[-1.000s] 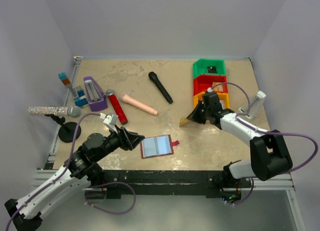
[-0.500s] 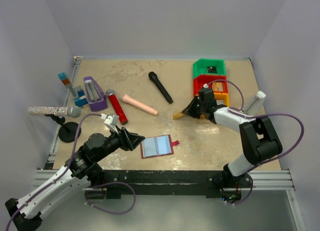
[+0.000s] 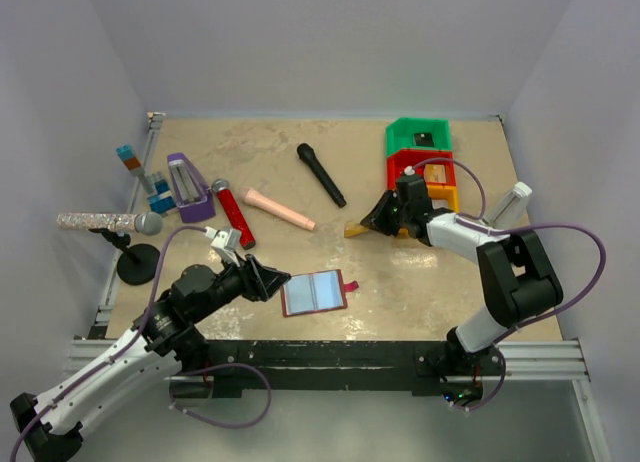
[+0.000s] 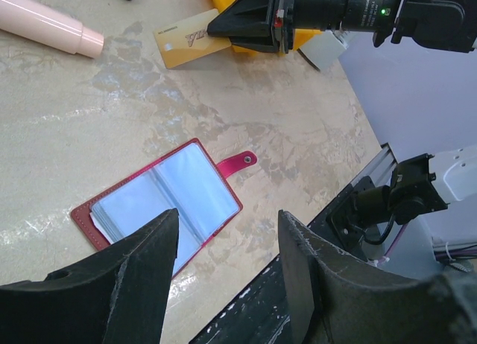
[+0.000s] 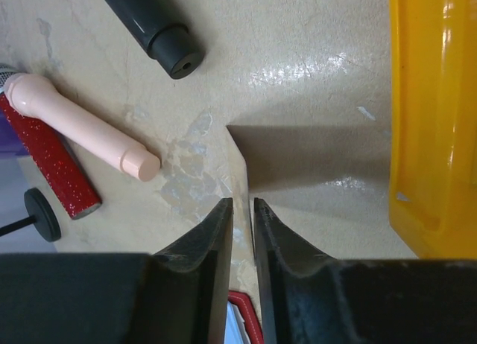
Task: Take the credit cards out of the card holder
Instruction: Place the credit card at the center of the board.
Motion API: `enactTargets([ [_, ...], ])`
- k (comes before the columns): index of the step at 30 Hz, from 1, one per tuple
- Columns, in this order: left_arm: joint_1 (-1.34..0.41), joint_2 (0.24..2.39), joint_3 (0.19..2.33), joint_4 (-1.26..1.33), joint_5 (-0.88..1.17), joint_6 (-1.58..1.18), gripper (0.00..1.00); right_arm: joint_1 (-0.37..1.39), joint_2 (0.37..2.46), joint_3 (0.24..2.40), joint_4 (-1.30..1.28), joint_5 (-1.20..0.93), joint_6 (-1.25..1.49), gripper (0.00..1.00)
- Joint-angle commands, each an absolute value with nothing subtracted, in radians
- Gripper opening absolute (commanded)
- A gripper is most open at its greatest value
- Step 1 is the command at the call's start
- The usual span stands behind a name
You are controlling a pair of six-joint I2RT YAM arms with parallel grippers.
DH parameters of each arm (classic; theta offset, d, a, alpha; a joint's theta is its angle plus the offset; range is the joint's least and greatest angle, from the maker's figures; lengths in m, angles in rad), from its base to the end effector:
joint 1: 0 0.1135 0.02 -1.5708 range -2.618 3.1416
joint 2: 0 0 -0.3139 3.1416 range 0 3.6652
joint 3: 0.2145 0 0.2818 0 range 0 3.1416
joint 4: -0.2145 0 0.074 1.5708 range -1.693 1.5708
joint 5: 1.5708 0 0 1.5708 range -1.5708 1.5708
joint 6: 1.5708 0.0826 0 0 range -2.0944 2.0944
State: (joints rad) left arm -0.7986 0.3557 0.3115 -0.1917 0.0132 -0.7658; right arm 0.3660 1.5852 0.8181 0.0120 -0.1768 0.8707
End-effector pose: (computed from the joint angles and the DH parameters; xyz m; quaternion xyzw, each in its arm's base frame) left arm 0.1079 -0.1123 0.2340 0.0170 0.7852 -0.4400 0.4354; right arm 0.3473 0.1487 0.1730 0.1944 0.8942 0.2951 0.2750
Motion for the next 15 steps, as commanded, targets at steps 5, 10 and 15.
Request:
enactTargets([
  [5, -0.793, 0.357, 0.305, -0.161, 0.008, -0.758, 0.60, 0.365, 1.586, 0.856, 0.003, -0.189, 0.853, 0.29],
  [10, -0.793, 0.345, 0.307, -0.173, 0.005, -0.759, 0.60, 0.365, 1.578, 0.856, -0.029, -0.175, 0.845, 0.32],
  [15, -0.792, 0.333, 0.305, -0.184, 0.005, -0.762, 0.60, 0.362, 1.565, 0.853, -0.054, -0.158, 0.828, 0.35],
])
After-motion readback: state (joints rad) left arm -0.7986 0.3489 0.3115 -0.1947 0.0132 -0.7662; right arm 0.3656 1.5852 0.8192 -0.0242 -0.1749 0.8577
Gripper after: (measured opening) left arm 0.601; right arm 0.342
